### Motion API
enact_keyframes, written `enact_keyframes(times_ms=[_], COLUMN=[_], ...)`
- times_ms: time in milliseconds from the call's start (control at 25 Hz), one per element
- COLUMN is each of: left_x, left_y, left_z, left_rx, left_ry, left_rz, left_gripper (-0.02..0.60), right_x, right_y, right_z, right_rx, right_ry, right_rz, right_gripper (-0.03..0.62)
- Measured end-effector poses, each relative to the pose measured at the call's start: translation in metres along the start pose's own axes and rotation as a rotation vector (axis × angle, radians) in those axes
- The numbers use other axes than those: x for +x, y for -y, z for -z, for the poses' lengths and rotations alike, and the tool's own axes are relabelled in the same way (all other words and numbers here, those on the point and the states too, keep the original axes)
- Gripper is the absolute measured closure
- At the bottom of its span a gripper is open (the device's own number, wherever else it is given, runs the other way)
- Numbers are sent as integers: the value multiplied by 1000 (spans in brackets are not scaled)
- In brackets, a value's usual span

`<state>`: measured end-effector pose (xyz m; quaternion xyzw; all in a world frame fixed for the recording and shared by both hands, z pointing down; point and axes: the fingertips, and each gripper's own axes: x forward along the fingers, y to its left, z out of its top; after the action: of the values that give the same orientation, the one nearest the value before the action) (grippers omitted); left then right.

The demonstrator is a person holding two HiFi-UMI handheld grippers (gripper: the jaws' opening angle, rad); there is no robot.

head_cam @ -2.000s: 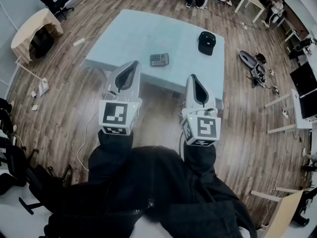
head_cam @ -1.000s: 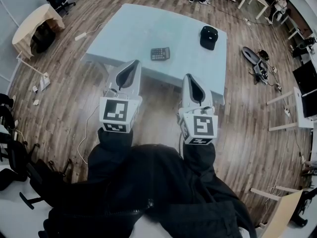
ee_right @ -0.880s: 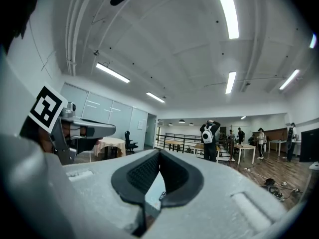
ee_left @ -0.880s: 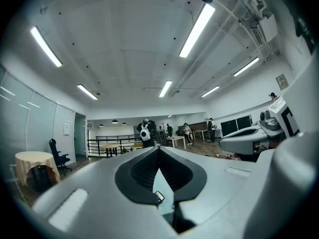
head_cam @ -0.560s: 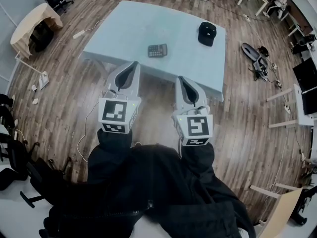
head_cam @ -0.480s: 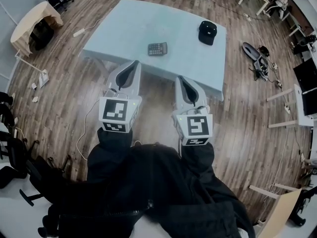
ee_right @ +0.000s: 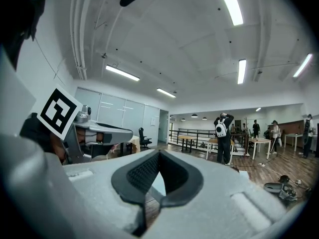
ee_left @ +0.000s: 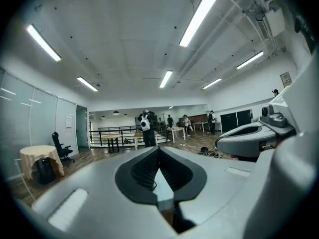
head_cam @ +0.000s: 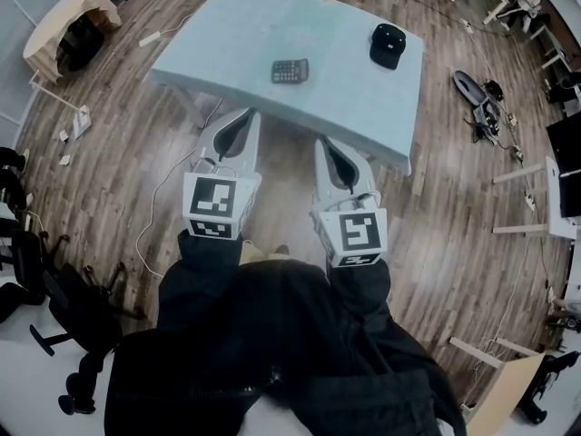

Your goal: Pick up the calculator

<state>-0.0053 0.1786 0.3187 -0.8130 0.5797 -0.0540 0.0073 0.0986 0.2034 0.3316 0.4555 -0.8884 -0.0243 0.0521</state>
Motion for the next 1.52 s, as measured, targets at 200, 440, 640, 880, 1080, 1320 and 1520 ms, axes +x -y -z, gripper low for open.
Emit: enact_keyframes(times_ms=[200,440,640,880,1080,1320,1520], left_x=[3,8,18,56,112,173,221], left_y=[17,36,29,4,-21,-68,-107], left_z=[7,11,20,27,17,7,15], left_rx=[44,70,59,46,36,33,18], left_ry=[-2,-8,-16,-15,9,17,-13], left_rz=[5,32,31,59,86,106,117], left_gripper=[583,583,583,583,583,583,583], right_x=[-8,-12,-7,28,72,148,205], right_y=[-5,-13,-5,5,37,62,83], right_z=[8,5,18,23,19,9,16], right_rx=[-11,-26,13,-14,-31,-32,-10], right_ry=[10,22,5,-16,-5,-19,-51], right_rz=[-16,-36,-18,-6,21,39,62], right_gripper=[595,595,595,595,595,594,593])
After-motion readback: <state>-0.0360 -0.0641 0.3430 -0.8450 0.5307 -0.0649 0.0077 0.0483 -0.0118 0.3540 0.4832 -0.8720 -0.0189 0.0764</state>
